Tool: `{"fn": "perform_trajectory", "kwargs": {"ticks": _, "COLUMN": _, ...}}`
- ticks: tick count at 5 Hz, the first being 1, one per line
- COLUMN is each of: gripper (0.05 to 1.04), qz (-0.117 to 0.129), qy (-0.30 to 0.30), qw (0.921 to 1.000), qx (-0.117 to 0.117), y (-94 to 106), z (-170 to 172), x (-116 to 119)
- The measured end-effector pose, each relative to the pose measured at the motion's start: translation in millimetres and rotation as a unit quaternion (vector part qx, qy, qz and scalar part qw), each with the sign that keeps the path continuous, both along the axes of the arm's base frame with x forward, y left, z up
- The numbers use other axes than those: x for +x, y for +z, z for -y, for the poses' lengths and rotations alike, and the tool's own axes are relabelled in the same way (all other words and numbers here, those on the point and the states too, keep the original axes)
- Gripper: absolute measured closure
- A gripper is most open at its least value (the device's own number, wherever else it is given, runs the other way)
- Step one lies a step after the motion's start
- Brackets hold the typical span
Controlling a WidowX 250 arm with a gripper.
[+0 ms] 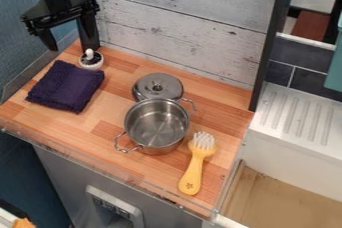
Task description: Put the silver pot cover on top of the silver pot
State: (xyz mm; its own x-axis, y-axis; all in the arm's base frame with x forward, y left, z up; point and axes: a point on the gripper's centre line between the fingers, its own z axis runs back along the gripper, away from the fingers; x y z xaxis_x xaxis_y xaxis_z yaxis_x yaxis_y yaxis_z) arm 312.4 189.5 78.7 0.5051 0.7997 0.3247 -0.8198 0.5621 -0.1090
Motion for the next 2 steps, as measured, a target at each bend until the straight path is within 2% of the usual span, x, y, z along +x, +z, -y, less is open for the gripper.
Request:
{"fn": "perform_trajectory", "kwargs": {"ticks": 1, "gripper": 0.084, "qz": -0.012, "qy": -0.001, "qw": 0.9998, "qx": -0.013, "y": -12.6, "z": 2.5, "x": -0.8}}
{"fn": "perform_trajectory", "kwargs": {"ticks": 2, "gripper": 0.084, "qz": -0.011, "qy": -0.030, "qw": 0.9986, "qx": -0.042, "y": -23.7, "z": 13.0, "x": 5.7}}
